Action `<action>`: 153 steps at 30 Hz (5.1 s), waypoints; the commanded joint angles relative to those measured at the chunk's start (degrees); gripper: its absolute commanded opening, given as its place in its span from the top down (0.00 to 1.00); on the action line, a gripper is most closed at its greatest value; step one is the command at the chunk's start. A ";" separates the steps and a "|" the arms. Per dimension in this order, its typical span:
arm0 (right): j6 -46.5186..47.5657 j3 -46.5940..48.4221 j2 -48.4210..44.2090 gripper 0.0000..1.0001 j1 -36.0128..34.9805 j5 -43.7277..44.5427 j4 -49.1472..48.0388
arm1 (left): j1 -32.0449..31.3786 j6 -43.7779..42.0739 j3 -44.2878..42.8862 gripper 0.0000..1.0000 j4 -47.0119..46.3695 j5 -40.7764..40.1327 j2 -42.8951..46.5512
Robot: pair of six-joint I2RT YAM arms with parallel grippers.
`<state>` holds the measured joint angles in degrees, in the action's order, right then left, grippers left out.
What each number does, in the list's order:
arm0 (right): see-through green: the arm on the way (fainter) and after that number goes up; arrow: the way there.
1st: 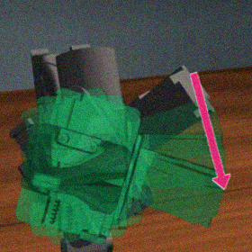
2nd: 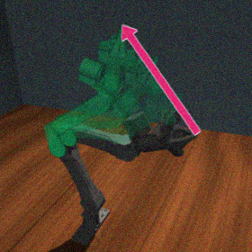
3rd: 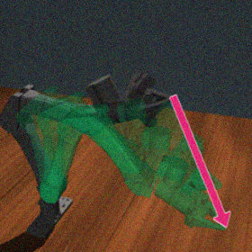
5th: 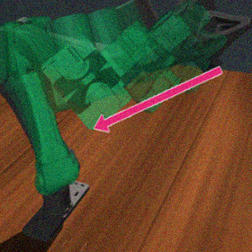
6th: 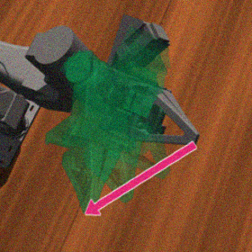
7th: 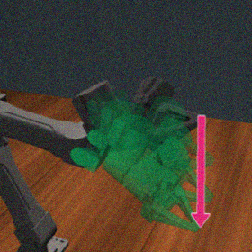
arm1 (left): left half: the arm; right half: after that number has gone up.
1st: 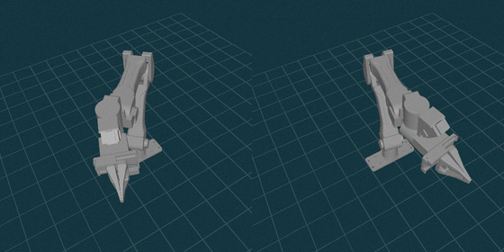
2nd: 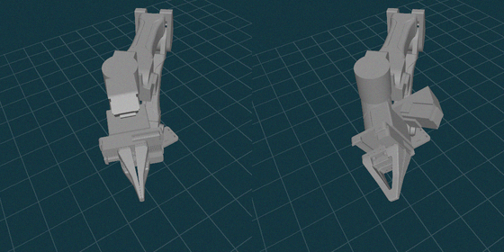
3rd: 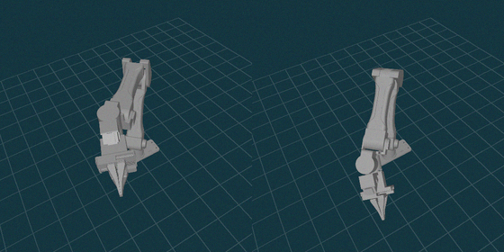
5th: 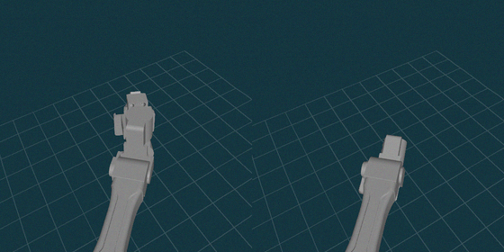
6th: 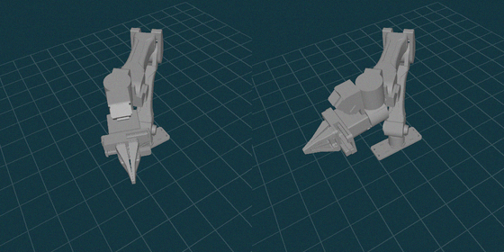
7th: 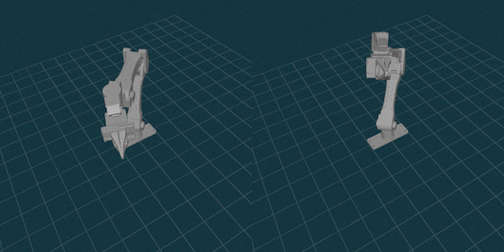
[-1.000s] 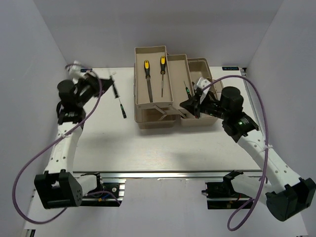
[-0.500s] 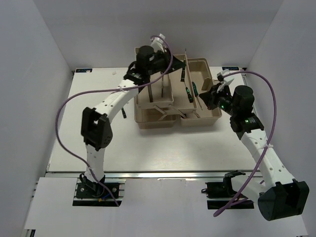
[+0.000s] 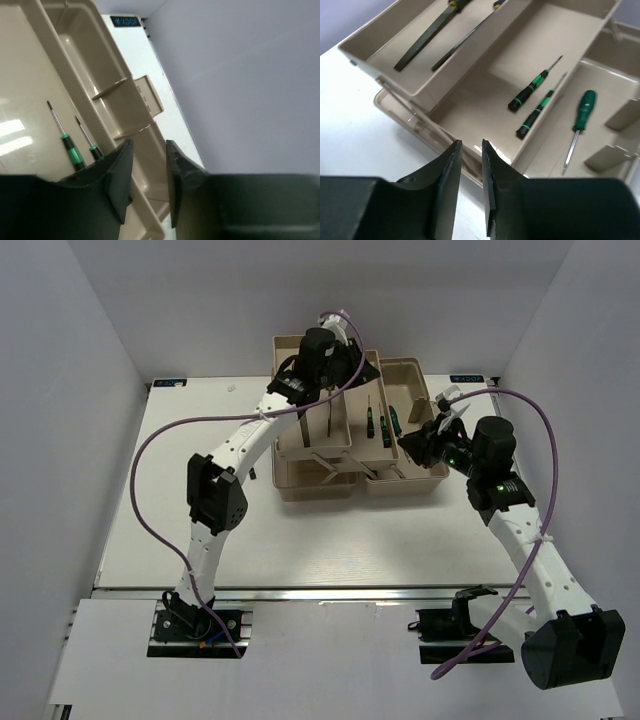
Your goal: Sort the tools into containers
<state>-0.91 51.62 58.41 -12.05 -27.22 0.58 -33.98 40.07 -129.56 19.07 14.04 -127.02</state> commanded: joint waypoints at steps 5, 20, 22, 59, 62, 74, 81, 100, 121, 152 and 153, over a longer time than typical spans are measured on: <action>0.57 1.82 4.42 1.00 0.19 -3.46 -0.76 | 7.06 -3.95 14.94 1.00 4.58 -11.04 25.35; -0.59 2.96 7.50 0.75 0.54 2.61 1.88 | 30.11 -9.40 58.46 0.39 9.58 -14.73 33.52; -0.50 2.88 7.42 0.75 0.63 3.05 2.14 | 29.50 -10.19 56.79 0.37 10.19 -15.45 28.88; 8.20 2.18 6.45 0.12 2.04 -10.90 4.61 | 28.16 -8.79 51.32 1.00 13.29 -10.50 31.45; 9.35 0.95 6.19 0.69 2.03 -13.55 3.03 | 28.97 -7.21 52.65 1.00 7.57 -3.79 42.10; 7.94 0.68 6.45 1.00 2.03 -12.33 0.47 | 13.80 0.36 24.38 1.00 -7.47 21.99 24.86; 8.55 -0.37 4.17 0.98 2.21 -10.13 1.18 | 4.98 -1.66 7.49 1.00 0.87 15.23 9.26; 56.99 5.94 7.85 0.66 -0.85 -42.11 24.68 | 3.91 -7.02 -1.06 1.00 12.46 -3.01 14.94; 54.52 10.17 31.84 0.25 -41.56 15.61 0.12 | 33.89 7.64 97.44 0.26 13.90 -5.17 87.20; 33.24 8.95 22.01 0.71 -40.86 1.56 -7.35 | 25.02 14.32 86.61 0.41 -36.54 23.65 26.16; 34.38 8.51 21.92 0.62 -40.86 1.82 -5.95 | 23.79 14.50 84.93 0.41 -37.26 24.53 24.82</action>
<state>32.42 60.18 82.98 -52.77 -23.11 1.89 -7.64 54.30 -40.03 -12.14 33.58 -99.29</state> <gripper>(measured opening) 0.319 0.594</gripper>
